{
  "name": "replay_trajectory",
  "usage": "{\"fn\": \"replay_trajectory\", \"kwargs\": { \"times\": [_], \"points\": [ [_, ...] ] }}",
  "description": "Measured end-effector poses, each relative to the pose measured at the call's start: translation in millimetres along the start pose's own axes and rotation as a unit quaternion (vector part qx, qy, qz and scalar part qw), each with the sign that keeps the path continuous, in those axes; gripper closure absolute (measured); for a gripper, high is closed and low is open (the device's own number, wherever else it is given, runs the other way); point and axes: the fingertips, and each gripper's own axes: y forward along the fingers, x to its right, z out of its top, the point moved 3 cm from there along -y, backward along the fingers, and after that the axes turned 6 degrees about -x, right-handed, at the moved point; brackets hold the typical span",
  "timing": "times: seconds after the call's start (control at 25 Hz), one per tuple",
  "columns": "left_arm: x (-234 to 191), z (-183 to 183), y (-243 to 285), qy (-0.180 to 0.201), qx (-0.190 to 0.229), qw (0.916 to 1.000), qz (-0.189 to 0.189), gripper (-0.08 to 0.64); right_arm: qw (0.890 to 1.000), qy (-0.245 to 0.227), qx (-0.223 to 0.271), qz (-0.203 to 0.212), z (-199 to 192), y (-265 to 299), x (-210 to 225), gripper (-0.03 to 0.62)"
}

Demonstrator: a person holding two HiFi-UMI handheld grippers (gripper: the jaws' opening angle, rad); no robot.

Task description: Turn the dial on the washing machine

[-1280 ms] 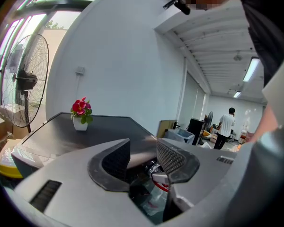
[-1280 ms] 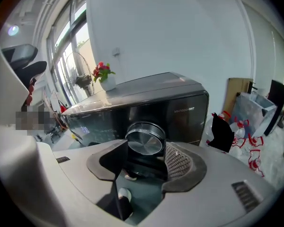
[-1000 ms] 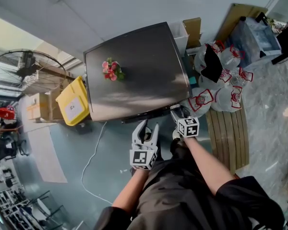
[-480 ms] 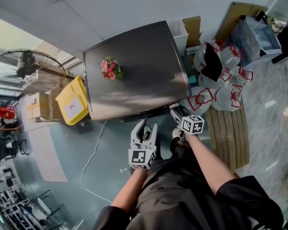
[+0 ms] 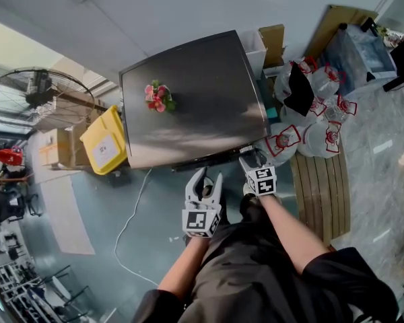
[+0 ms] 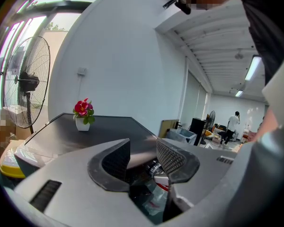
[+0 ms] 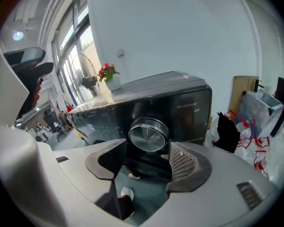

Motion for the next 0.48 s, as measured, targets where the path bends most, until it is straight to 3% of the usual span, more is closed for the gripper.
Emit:
{"fn": "replay_trajectory", "kwargs": {
  "times": [0.24, 0.48],
  "points": [
    [-4.5, -0.4, -2.6, -0.001, 0.001, 1.0000, 0.006, 0.408, 1.000, 0.011, 0.012, -0.006, 7.4, 1.6, 1.3, 0.345],
    [-6.0, -1.9, -2.2, -0.003, -0.003, 1.0000, 0.008, 0.408, 0.999, 0.039, 0.017, 0.016, 9.0, 0.1, 4.4, 0.353]
  ]
}}
